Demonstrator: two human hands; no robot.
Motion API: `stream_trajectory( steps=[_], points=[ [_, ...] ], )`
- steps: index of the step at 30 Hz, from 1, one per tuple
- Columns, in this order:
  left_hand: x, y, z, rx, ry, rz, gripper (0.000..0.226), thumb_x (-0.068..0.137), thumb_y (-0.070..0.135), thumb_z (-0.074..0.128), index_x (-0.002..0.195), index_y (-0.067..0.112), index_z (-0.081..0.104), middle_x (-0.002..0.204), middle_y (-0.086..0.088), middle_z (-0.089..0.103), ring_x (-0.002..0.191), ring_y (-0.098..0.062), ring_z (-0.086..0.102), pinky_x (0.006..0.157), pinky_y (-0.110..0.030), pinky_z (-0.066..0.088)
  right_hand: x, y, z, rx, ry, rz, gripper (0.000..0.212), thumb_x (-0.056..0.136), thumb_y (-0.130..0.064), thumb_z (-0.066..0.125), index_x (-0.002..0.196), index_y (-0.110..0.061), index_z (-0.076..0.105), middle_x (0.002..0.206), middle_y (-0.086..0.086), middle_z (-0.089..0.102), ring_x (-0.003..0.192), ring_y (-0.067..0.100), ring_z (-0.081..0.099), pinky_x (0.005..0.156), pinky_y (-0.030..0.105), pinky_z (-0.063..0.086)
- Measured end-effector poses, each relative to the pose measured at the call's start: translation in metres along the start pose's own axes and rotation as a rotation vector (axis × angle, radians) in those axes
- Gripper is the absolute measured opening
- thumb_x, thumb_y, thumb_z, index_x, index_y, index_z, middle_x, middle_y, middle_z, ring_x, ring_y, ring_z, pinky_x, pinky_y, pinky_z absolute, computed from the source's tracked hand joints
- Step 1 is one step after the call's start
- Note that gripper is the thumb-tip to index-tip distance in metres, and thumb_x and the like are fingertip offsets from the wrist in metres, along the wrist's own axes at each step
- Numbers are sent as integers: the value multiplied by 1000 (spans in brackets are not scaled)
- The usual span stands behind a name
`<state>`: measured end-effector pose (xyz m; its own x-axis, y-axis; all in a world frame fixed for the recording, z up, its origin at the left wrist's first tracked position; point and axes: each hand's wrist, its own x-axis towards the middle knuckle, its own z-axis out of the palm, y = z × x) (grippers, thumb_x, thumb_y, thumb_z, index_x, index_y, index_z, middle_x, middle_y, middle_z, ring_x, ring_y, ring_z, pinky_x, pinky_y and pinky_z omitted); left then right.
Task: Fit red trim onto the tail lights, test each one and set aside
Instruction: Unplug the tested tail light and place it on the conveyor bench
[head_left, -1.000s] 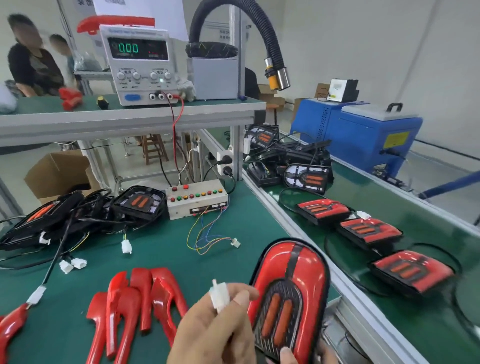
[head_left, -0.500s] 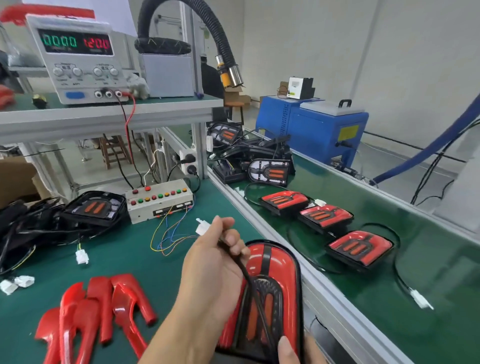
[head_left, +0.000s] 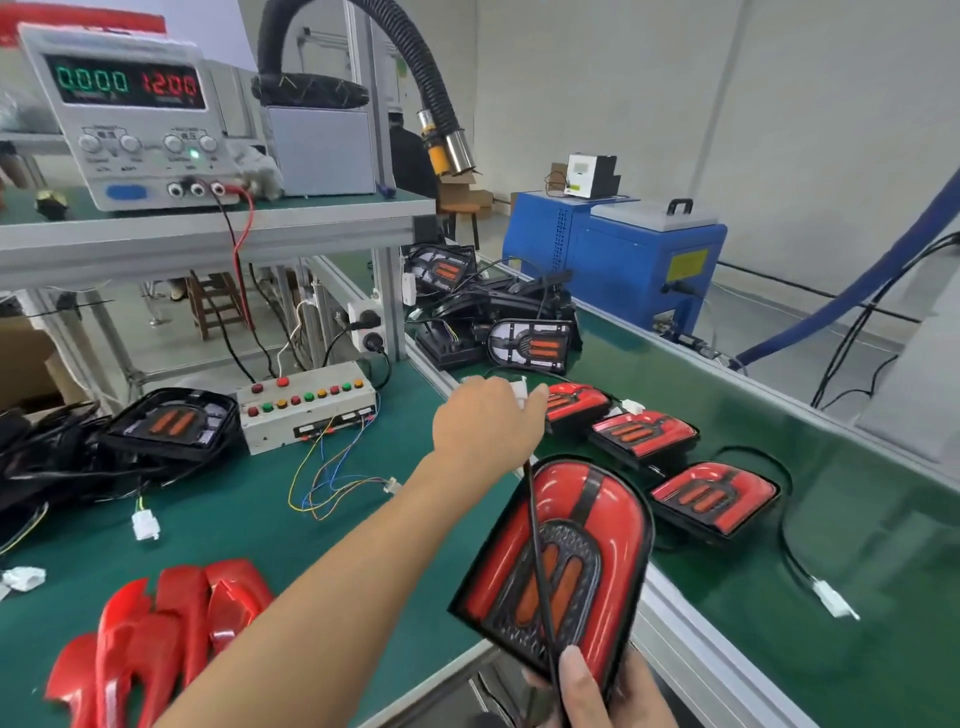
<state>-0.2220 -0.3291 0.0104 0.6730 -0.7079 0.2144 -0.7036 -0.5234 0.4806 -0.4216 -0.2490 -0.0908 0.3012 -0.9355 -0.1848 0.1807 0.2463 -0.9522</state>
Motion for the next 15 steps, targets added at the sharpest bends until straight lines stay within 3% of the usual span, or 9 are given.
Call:
stream_trajectory(
  steps=[5, 8, 9, 11, 13, 15],
  points=[
    [22, 23, 13, 6, -154, -26, 82, 96, 74, 26, 117, 4, 64, 125, -19, 62, 117, -38, 58, 96, -46, 45, 17, -23, -6, 97, -109, 117, 19, 86, -10, 70, 102, 0, 70, 73, 30, 71, 35, 25, 48, 38, 34, 43],
    [28, 25, 6, -300, -269, -131, 102, 87, 86, 18, 134, 5, 60, 138, -17, 58, 124, -34, 55, 95, -42, 40, 47, -40, -4, 232, -112, 123, 35, 87, -24, 65, 103, 7, 67, 73, 31, 69, 32, 15, 35, 39, 26, 36],
    [29, 23, 4, -379, -250, -136, 100, 88, 85, 18, 130, 5, 62, 134, -17, 60, 119, -32, 57, 93, -41, 41, 62, -48, -3, 305, -84, 108, 32, 91, -22, 63, 105, 6, 66, 77, 30, 70, 33, 10, 33, 38, 23, 36],
    [26, 14, 2, -438, -135, -70, 84, 96, 76, 19, 96, 5, 65, 104, -14, 67, 92, -26, 58, 75, -33, 42, 97, -67, -3, 380, -41, 34, 23, 98, -20, 60, 110, 0, 65, 89, 26, 71, 38, 5, 37, 44, 18, 35],
    [15, 3, 4, -451, -40, -42, 68, 102, 66, 22, 68, 12, 45, 74, -3, 56, 75, -22, 49, 62, -31, 35, 137, -85, -3, 380, 38, -82, 14, 101, -21, 62, 106, -8, 63, 98, 23, 70, 43, 5, 44, 50, 19, 35],
    [3, -12, 11, -491, -16, -33, 57, 104, 61, 25, 72, 17, 42, 75, 2, 53, 75, -20, 46, 63, -31, 36, 176, -101, -1, 338, 172, -201, 13, 99, -25, 67, 101, -13, 60, 99, 17, 72, 51, 6, 57, 50, 19, 38]
  ],
)
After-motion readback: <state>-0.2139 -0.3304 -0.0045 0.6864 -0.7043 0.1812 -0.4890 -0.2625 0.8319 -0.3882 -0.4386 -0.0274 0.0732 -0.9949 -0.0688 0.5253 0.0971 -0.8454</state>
